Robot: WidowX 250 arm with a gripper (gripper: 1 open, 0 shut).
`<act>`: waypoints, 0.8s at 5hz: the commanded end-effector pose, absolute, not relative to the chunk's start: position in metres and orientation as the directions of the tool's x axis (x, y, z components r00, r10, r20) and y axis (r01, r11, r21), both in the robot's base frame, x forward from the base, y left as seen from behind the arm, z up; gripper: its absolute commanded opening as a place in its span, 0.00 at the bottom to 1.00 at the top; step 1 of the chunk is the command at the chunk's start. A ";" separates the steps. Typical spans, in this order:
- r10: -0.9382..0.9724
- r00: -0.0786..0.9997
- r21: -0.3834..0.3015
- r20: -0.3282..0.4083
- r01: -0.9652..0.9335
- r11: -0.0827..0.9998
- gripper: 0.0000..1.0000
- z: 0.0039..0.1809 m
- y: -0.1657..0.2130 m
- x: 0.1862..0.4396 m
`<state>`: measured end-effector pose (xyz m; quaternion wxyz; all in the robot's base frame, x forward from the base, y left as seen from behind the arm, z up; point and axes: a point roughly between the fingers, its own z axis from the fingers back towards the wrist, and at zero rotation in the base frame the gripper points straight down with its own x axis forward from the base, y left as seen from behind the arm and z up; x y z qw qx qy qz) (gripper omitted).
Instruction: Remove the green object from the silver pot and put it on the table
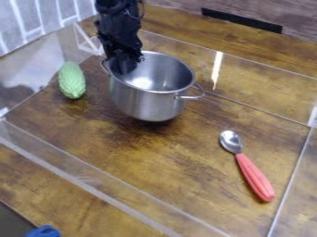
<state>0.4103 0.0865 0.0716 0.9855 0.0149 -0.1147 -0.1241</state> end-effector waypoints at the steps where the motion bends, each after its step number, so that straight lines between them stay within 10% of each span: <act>1: -0.272 0.917 0.075 0.290 0.262 0.962 0.00 0.090 0.078 0.416; 4: -0.286 0.913 0.025 0.290 0.292 0.956 0.00 0.062 0.057 0.419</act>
